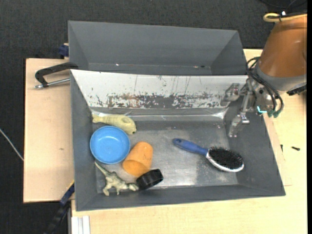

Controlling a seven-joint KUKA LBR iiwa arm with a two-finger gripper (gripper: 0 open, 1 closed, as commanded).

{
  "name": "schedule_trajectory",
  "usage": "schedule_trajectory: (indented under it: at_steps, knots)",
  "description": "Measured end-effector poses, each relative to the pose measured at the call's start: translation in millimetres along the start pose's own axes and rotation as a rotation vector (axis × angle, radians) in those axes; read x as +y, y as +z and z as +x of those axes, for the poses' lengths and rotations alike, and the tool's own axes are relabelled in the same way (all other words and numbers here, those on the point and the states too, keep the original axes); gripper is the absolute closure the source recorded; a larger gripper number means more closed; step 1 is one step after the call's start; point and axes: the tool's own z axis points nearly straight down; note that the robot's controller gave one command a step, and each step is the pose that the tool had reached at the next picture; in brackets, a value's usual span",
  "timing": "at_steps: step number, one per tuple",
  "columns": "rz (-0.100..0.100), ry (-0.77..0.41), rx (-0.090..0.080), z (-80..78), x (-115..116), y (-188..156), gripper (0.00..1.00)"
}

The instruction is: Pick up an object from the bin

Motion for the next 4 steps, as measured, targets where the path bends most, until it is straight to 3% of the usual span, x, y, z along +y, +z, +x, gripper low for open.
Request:
schedule_trajectory:
  at_steps: [1, 2, 3, 4]
  knots:
    - [0.001, -0.124, -0.010, 67.9, 23.2, 126.2, 0.00]
    - [0.001, -0.124, -0.016, 64.8, 24.1, 122.2, 1.00]
    - [0.005, -0.355, -0.017, 70.0, 34.5, 28.4, 1.00]
    - [0.006, -0.365, -0.018, 57.9, 34.1, -28.9, 1.00]
